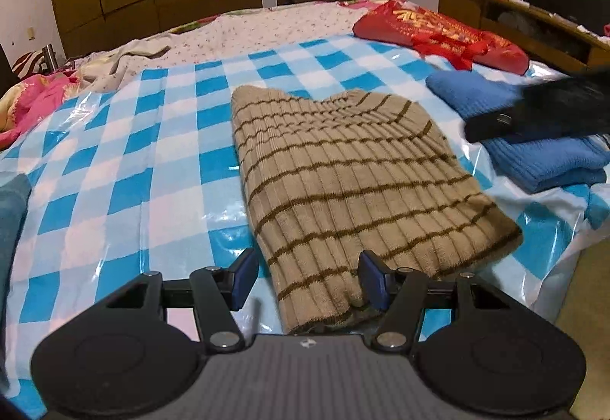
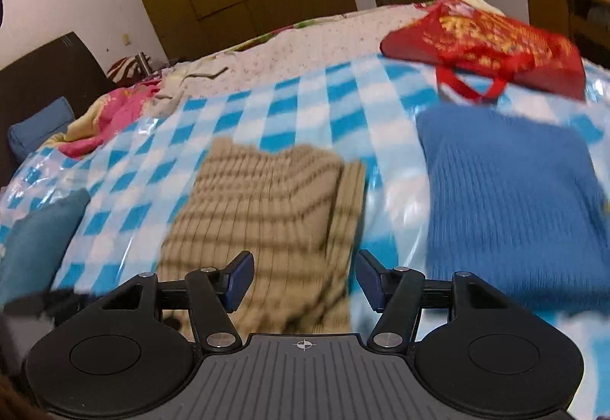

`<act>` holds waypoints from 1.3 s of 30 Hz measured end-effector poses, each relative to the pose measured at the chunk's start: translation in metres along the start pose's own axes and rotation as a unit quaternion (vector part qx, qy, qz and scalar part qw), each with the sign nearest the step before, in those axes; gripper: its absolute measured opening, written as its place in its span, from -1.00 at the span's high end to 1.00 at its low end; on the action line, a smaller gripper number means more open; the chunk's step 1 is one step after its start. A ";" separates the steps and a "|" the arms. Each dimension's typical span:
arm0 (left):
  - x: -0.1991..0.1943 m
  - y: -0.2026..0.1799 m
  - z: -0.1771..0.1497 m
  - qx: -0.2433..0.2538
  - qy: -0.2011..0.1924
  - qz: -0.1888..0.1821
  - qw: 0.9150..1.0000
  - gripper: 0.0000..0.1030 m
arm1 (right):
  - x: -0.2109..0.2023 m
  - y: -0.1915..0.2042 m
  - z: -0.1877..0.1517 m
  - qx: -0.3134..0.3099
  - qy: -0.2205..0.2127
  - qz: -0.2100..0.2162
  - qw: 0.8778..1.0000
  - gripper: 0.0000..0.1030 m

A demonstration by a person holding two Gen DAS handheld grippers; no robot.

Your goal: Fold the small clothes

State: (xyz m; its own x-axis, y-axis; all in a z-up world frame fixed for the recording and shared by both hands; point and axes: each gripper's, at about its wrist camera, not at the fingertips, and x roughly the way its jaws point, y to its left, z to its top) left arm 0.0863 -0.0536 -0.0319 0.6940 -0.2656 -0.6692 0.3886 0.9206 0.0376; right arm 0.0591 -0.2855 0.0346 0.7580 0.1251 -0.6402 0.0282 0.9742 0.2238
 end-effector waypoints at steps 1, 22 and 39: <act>-0.001 0.000 0.001 -0.003 -0.004 0.000 1.000 -0.33 | 0.009 -0.002 0.007 0.002 0.005 -0.004 1.000 -0.14; 0.025 0.003 0.006 -0.015 0.000 -0.013 1.000 -0.33 | 0.077 -0.036 0.044 0.129 0.020 0.023 0.991 0.74; 0.014 0.006 -0.009 -0.030 0.014 -0.018 0.999 -0.36 | 0.023 0.022 0.003 -0.002 0.012 -0.037 0.999 0.60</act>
State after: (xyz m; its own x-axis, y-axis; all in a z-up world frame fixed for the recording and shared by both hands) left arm 0.0929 -0.0496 -0.0478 0.6632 -0.2911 -0.6895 0.3756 0.9263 -0.0298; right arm 0.0791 -0.2620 0.0265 0.7385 0.0564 -0.6719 0.0810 0.9818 0.1715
